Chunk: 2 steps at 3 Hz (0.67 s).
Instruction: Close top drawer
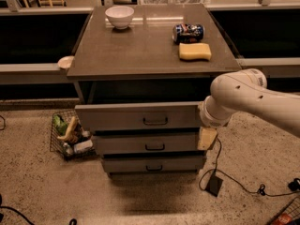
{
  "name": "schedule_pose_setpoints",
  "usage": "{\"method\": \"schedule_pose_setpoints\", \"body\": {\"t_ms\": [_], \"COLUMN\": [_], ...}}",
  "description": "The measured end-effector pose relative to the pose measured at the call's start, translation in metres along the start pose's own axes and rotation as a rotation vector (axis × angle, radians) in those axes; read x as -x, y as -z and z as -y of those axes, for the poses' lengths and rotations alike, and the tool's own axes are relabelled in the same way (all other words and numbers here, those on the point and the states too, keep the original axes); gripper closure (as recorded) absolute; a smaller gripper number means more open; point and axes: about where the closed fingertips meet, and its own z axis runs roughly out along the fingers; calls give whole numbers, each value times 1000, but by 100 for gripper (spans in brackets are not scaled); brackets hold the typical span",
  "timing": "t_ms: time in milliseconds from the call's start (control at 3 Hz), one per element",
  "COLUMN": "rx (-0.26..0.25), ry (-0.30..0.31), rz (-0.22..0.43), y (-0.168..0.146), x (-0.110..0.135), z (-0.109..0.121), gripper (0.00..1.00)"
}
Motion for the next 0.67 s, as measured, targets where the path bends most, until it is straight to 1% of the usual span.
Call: {"method": "schedule_pose_setpoints", "body": {"t_ms": [333,667], "rx": [23,51], "ry": [-19,-30], "rz": [15,32], "y": [-8,-15], "x": [-7,-13], "z": [12,18], "gripper": [0,0]}}
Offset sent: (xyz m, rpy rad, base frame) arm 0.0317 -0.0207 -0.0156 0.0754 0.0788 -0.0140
